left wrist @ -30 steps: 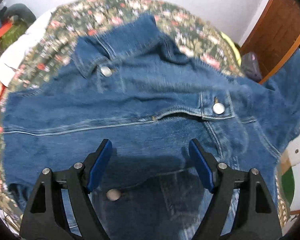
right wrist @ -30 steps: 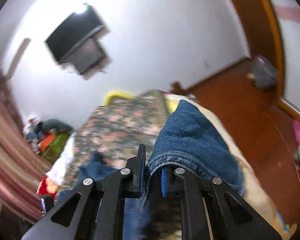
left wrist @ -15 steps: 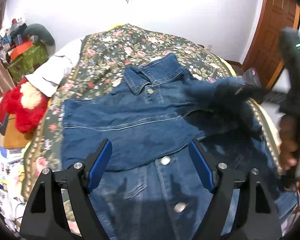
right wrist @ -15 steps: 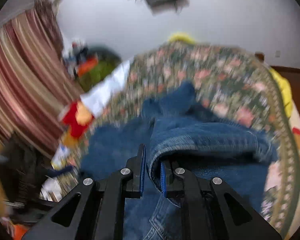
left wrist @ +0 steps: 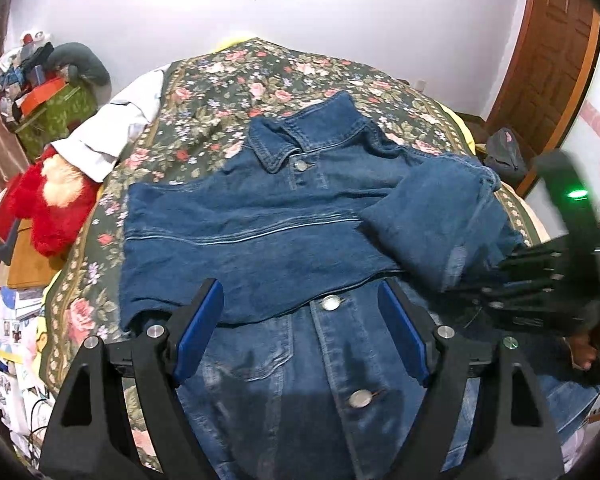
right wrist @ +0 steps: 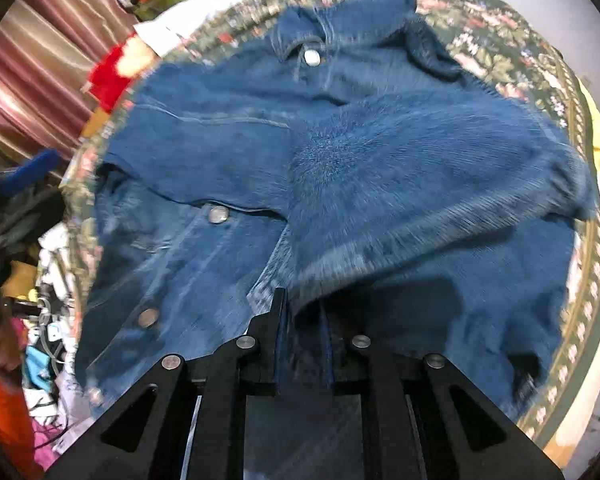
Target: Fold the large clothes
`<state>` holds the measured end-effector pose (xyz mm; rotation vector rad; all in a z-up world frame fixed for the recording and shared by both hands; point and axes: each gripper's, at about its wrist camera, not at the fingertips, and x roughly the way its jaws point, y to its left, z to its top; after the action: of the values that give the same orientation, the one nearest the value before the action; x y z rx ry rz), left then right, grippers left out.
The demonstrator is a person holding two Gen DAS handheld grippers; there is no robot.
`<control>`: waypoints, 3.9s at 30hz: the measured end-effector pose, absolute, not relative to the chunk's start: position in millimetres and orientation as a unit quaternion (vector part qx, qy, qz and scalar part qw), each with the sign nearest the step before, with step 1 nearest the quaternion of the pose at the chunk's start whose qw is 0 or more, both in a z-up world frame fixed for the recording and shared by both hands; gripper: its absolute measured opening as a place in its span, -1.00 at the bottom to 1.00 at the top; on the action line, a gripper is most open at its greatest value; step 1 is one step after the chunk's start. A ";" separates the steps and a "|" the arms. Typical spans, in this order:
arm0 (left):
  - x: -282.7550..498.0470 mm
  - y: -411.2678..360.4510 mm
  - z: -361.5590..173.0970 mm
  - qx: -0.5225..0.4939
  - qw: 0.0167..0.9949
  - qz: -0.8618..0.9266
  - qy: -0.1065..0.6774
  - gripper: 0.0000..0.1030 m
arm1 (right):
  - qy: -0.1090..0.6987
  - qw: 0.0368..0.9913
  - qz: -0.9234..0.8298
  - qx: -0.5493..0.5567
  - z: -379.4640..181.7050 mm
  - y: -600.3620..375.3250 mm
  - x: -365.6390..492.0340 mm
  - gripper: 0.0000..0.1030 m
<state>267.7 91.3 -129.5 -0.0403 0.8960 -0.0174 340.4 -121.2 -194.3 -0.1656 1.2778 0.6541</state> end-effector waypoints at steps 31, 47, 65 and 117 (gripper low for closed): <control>400.8 -84.1 -132.8 0.107 0.890 -0.079 0.436 -0.76 | 0.507 0.835 0.211 0.028 -169.0 -285.7 367.6 -0.78; 330.5 92.4 -142.4 -0.016 0.887 0.022 0.461 -0.74 | 0.543 0.815 0.201 -0.022 -207.6 -240.6 383.5 -0.78; 256.9 220.6 -195.6 -0.225 0.838 0.061 0.494 0.33 | 0.516 0.835 0.142 -0.126 -217.0 -216.8 366.6 -0.78; 332.8 197.6 -166.0 -0.132 0.883 0.093 0.441 -0.40 | 0.512 0.840 0.180 -0.002 -163.4 -264.2 384.9 -0.78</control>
<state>332.8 197.6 -166.0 -0.2739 0.9182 0.1941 384.9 -264.2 -163.4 -0.0033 1.0825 0.3797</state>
